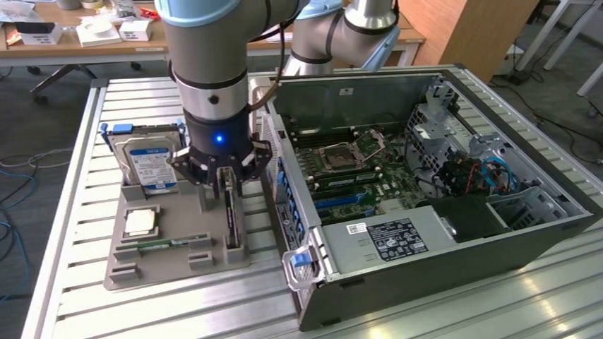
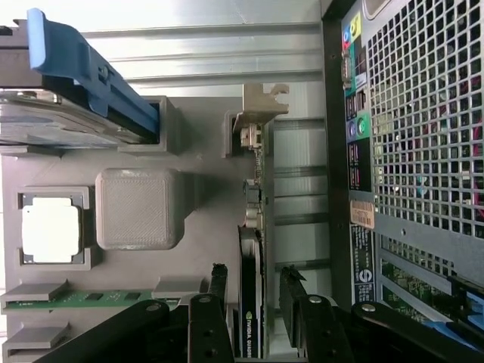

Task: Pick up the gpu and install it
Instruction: 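Pick up the gpu and move the gpu toward the slot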

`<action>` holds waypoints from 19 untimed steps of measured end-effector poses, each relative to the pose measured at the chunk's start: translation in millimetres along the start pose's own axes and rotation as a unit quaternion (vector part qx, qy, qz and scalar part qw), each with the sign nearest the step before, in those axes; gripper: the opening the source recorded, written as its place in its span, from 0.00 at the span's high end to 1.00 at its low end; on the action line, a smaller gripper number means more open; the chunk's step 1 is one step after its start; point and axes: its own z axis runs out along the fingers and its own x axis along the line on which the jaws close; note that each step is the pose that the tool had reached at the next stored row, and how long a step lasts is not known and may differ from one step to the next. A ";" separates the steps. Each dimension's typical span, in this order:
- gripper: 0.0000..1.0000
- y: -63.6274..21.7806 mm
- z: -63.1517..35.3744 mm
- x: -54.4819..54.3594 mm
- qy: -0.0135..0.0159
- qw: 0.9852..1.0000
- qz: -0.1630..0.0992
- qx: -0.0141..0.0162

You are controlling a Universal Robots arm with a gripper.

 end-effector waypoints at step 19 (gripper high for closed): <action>0.59 -5.6 11.2 -0.2 0.000 1.000 0.000 0.001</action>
